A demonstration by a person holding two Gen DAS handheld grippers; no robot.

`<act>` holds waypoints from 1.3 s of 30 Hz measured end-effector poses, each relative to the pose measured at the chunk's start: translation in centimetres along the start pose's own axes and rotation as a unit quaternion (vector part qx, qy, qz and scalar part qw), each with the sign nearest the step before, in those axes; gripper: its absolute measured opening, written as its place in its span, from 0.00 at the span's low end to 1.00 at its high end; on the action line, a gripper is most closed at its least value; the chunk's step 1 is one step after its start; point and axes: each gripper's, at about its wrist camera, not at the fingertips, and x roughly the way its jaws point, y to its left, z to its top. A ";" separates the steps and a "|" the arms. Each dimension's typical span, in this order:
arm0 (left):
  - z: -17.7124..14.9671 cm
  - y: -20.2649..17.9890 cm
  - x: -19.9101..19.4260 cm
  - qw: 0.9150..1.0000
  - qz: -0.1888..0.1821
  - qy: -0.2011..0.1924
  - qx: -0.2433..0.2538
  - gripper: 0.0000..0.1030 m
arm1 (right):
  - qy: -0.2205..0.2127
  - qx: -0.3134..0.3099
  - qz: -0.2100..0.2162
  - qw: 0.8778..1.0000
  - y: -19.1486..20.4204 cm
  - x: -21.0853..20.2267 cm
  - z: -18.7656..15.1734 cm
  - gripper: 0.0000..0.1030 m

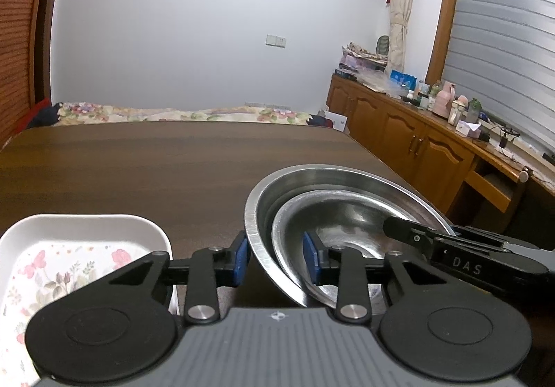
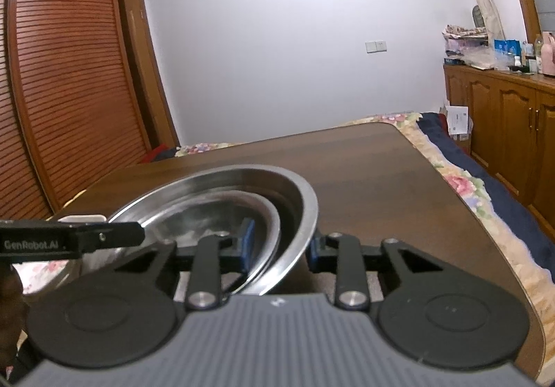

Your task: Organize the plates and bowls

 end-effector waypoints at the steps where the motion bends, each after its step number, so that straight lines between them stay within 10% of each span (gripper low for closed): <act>1: 0.1 0.1 0.0 1.000 -0.002 0.001 -0.002 0.33 | -0.001 -0.005 -0.006 1.000 0.2 -0.1 0.1 0.30; 20: 4.3 1.1 -5.5 0.999 -0.019 -0.047 -0.003 0.33 | -0.029 0.001 0.007 1.000 2.4 -2.3 3.9 0.30; 39: 3.3 7.0 -11.0 0.997 0.040 -0.059 -0.022 0.33 | -0.006 -0.022 0.076 0.997 8.0 -0.6 3.4 0.30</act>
